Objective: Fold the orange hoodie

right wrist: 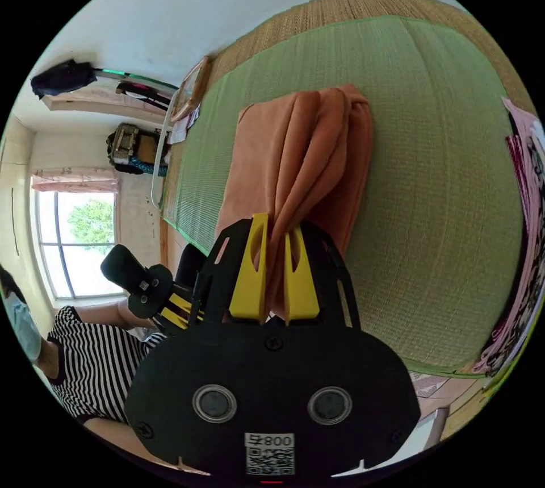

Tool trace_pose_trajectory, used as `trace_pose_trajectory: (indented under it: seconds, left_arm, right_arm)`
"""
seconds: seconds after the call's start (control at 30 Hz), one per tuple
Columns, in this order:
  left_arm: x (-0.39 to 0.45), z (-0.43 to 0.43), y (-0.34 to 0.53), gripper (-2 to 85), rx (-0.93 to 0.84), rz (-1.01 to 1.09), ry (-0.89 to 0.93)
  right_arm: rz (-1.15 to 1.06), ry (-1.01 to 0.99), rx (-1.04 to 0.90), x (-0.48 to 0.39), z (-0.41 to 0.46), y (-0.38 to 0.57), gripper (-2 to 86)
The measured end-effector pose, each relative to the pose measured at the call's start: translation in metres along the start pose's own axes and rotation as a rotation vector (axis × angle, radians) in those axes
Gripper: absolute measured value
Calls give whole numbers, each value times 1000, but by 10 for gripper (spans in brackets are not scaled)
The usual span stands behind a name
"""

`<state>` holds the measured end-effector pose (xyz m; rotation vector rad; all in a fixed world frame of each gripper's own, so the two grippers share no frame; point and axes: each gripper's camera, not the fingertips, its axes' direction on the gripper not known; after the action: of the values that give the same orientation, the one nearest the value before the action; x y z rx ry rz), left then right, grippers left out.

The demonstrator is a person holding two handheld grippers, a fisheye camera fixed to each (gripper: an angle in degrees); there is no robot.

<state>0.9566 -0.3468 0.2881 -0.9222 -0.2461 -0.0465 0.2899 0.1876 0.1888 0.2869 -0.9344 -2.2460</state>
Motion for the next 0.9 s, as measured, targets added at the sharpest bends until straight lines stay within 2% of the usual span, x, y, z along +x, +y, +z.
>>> trace_pose_trajectory:
  seconds: [0.3, 0.47, 0.57, 0.7, 0.83, 0.9]
  left_arm:
    - [10, 0, -44, 37, 10, -55, -10]
    - [5, 18, -67, 53, -51, -97, -7]
    - [7, 12, -70, 61, -4, -99, 102]
    - [29, -18, -61, 57, 97, -58, 126]
    - [33, -38, -56, 34, 145, -100, 6]
    - [23, -32, -60, 17, 77, -159, -84]
  right_arm:
    - [-70, -87, -2, 57, -2, -4, 10]
    - [32, -177, -44, 120, 18, -8, 17]
    - [85, -277, -29, 156, 27, -2, 23]
    - [75, -316, -17, 176, 28, 1, 29]
    - [60, -302, -21, 183, 29, -1, 29]
    - [56, -299, -18, 185, 29, 2, 28]
